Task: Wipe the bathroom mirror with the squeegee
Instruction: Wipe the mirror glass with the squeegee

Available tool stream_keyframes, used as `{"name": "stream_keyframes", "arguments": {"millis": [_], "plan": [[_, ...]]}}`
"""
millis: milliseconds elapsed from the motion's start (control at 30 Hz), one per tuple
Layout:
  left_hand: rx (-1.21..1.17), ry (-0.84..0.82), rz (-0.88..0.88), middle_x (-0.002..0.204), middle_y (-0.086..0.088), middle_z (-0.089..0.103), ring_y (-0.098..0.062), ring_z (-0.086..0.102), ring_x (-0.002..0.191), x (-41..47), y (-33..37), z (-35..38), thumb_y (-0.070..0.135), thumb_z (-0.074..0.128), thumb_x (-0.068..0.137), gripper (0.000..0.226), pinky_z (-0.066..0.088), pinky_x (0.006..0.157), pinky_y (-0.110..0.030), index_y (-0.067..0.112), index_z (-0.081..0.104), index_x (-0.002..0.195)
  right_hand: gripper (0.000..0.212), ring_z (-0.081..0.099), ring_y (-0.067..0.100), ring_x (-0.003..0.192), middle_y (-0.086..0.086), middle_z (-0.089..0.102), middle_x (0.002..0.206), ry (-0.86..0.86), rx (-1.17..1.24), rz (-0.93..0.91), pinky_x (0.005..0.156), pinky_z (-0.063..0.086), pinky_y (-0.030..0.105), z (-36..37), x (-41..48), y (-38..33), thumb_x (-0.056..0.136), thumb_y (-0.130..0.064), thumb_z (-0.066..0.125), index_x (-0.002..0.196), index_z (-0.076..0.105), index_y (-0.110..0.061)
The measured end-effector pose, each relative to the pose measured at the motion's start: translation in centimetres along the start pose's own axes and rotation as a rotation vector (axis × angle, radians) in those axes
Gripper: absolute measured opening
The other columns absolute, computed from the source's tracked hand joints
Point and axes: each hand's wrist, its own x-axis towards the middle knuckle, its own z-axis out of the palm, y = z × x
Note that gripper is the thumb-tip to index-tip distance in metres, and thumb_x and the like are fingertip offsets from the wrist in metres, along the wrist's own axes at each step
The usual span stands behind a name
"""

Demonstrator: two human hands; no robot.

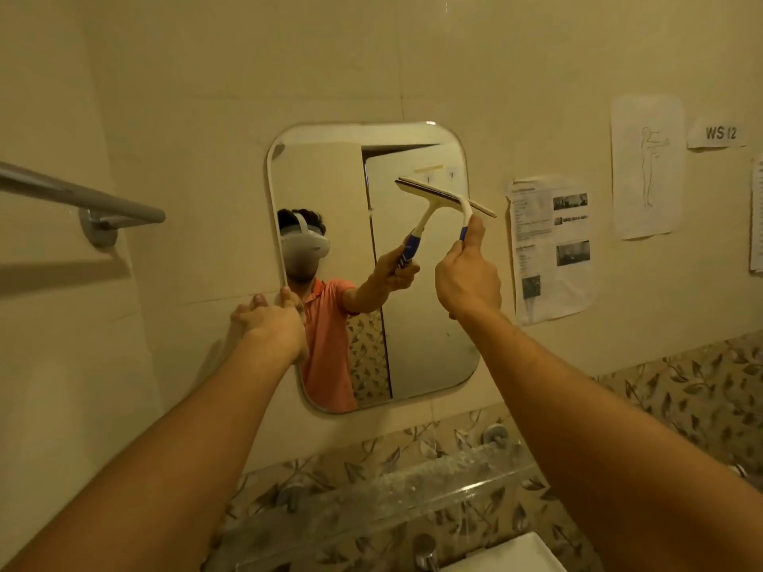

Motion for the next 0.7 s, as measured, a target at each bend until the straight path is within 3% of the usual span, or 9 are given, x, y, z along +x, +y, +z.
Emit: {"name": "stream_keyframes", "arguments": {"millis": [233, 433, 567, 700], "plan": [[-0.007, 0.017, 0.005, 0.163, -0.025, 0.003, -0.047, 0.02, 0.146, 1.0, -0.2, 1.1, 0.034, 0.064, 0.09, 0.106, 0.028, 0.116, -0.055, 0.019, -0.017, 0.157, 0.06, 0.063, 0.027, 0.074, 0.007, 0.057, 0.081, -0.064, 0.018, 0.055, 0.073, 0.061, 0.052, 2.9, -4.8, 2.7, 0.108, -0.041, 0.022, 0.157, -0.012, -0.046], [-0.053, 0.004, 0.003, 0.164, -0.024, 0.001, -0.046, 0.018, 0.146, 0.8, 0.0, 2.0, 0.037, 0.066, 0.087, 0.11, 0.028, 0.116, -0.055, 0.021, -0.017, 0.157, 0.059, 0.062, 0.026, 0.079, 0.012, 0.063, 0.093, -0.134, -0.001, 0.101, 0.079, 0.056, 0.046, 4.1, -8.9, 4.2, 0.11, -0.039, 0.02, 0.159, -0.012, -0.042], [-0.067, 0.003, 0.007, 0.163, -0.024, 0.002, -0.046, 0.017, 0.146, 0.2, -0.2, 1.8, 0.036, 0.065, 0.088, 0.108, 0.028, 0.116, -0.055, 0.021, -0.017, 0.157, 0.059, 0.066, 0.029, 0.083, 0.011, 0.064, 0.092, -0.17, -0.003, 0.114, 0.08, 0.059, 0.052, 4.8, -10.8, 4.9, 0.109, -0.041, 0.02, 0.156, -0.014, -0.047], [-0.059, 0.009, 0.016, 0.163, -0.025, 0.003, -0.044, 0.016, 0.148, -0.5, -0.1, 1.5, 0.035, 0.064, 0.091, 0.106, 0.027, 0.117, -0.053, 0.018, -0.017, 0.157, 0.056, 0.059, 0.023, 0.073, 0.01, 0.059, 0.086, -0.174, 0.004, 0.073, 0.073, 0.058, 0.046, 2.7, -10.1, 4.9, 0.11, -0.04, 0.02, 0.16, -0.003, -0.044]]}}
